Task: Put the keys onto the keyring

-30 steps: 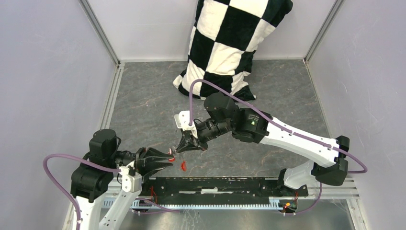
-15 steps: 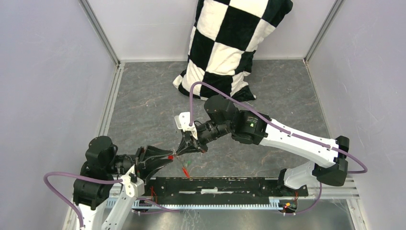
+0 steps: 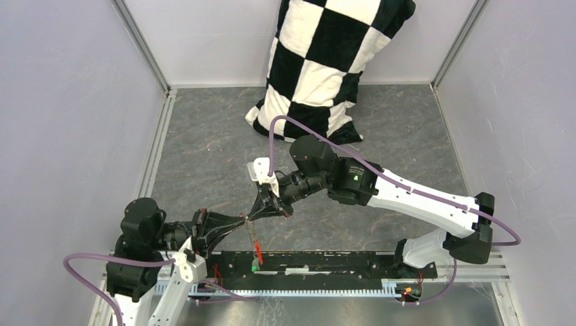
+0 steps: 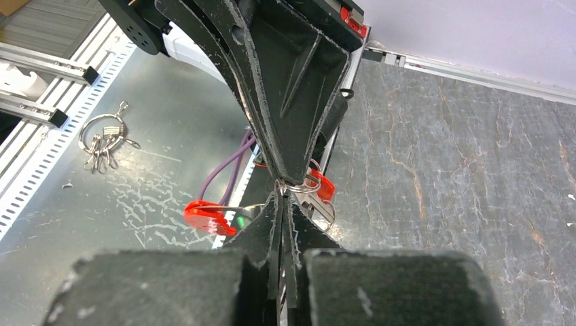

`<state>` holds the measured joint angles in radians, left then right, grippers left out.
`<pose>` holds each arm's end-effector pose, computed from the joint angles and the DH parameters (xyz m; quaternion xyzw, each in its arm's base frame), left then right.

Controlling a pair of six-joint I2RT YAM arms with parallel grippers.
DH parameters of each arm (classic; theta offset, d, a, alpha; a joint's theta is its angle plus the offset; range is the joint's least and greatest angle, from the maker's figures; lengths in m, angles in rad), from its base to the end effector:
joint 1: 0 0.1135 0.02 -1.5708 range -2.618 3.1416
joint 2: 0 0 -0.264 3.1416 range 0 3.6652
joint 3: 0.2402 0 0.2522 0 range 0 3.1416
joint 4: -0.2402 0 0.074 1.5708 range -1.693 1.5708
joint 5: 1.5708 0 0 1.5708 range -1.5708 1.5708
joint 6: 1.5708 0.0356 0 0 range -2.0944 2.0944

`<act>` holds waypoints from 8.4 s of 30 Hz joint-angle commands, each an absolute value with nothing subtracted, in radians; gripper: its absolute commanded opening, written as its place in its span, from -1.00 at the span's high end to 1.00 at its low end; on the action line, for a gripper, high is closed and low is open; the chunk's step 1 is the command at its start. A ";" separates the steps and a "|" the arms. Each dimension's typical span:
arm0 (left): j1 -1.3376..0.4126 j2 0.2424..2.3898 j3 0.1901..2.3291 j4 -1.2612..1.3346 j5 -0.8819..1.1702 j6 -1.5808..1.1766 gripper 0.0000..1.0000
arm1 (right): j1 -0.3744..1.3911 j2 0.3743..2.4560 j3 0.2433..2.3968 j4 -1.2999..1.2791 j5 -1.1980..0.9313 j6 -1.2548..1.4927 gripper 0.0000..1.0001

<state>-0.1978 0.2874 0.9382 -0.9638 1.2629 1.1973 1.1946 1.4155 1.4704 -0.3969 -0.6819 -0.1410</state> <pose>-0.0007 -0.0345 0.3584 0.6854 0.2772 -0.1915 0.6455 0.0953 0.3023 0.4136 -0.6282 0.4853 0.5093 0.3323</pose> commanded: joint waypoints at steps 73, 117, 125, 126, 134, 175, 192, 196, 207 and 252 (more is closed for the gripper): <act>-0.171 0.460 0.939 -0.431 1.368 0.195 0.45 | 1.166 1.193 1.093 0.275 -0.501 0.116 1.00; -0.170 0.407 0.864 -0.448 1.207 0.180 0.96 | 1.230 1.137 1.063 0.262 -0.343 0.048 0.48; -0.170 0.411 0.867 -0.447 1.212 0.223 0.96 | 1.217 1.261 1.414 -0.317 -0.350 -0.114 0.03; -0.170 0.411 0.867 -0.448 1.212 0.228 0.96 | 1.217 1.289 1.465 -0.381 -0.352 -0.126 0.03; -0.170 0.407 0.877 -0.509 1.219 0.315 0.96 | 1.219 1.389 1.627 -0.547 -0.367 -0.178 0.12; -0.170 0.387 0.883 -0.541 1.218 0.401 0.95 | 1.219 1.556 1.823 -0.775 -0.409 -0.196 0.85; -0.170 0.374 0.878 -0.542 1.215 0.428 0.95 | 1.213 1.481 1.653 -0.556 -0.392 -0.033 0.57; -0.170 0.368 0.876 -0.543 1.216 0.430 0.96 | 1.213 1.459 1.633 -0.528 -0.364 -0.024 0.61; -0.170 0.370 0.885 -0.542 1.220 0.401 0.73 | 1.212 1.458 1.660 -0.557 -0.300 -0.051 1.00; -0.170 0.397 0.921 -0.575 1.267 0.476 0.30 | 1.152 1.287 1.331 -0.068 -0.538 0.104 1.00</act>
